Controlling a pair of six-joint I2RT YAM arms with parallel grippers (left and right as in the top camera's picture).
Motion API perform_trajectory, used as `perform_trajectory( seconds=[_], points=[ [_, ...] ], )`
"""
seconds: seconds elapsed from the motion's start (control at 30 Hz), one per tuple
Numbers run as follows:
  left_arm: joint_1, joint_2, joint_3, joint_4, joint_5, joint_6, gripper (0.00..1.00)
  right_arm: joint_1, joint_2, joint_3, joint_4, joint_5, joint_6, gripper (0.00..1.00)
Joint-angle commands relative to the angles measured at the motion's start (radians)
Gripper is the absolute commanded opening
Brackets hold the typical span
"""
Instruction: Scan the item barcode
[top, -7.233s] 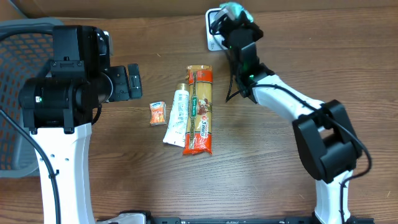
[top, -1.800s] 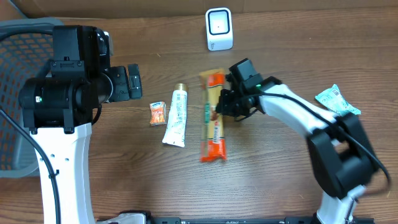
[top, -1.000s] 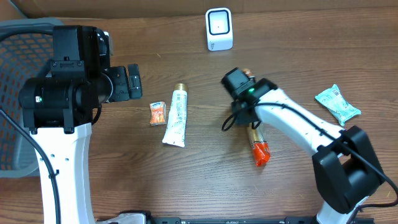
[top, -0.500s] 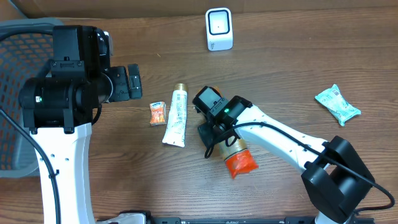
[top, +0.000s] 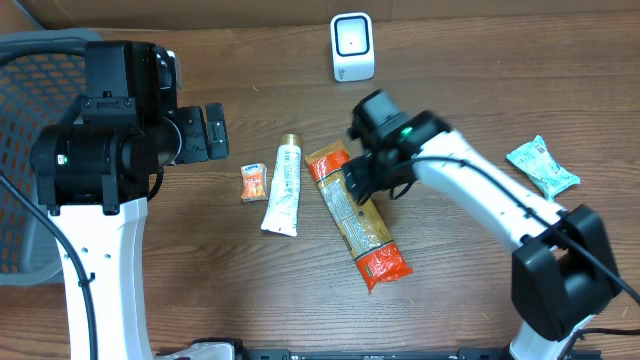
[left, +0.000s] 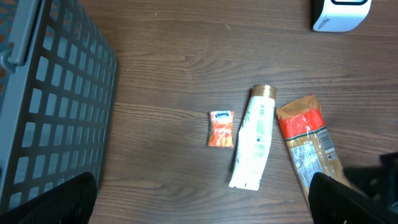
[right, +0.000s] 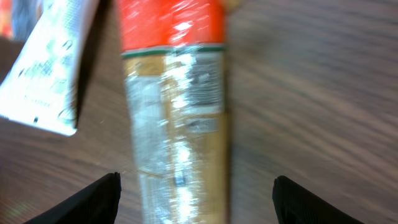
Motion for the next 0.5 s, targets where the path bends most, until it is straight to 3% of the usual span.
perform_trajectory(
  seconds=[0.0,0.23,0.47],
  points=[
    [0.008,0.002,0.001,0.004,-0.012,-0.003,1.0,-0.052,-0.008,0.006,-0.003,-0.1,-0.077,0.8],
    [0.008,0.002,0.001,0.004,-0.012,-0.003,1.0,-0.064,-0.008,-0.05,0.008,-0.186,-0.118,0.77],
    [0.008,0.002,0.001,0.004,-0.012,-0.003,1.0,0.038,-0.008,-0.093,0.017,-0.348,-0.116,0.73]
  ],
)
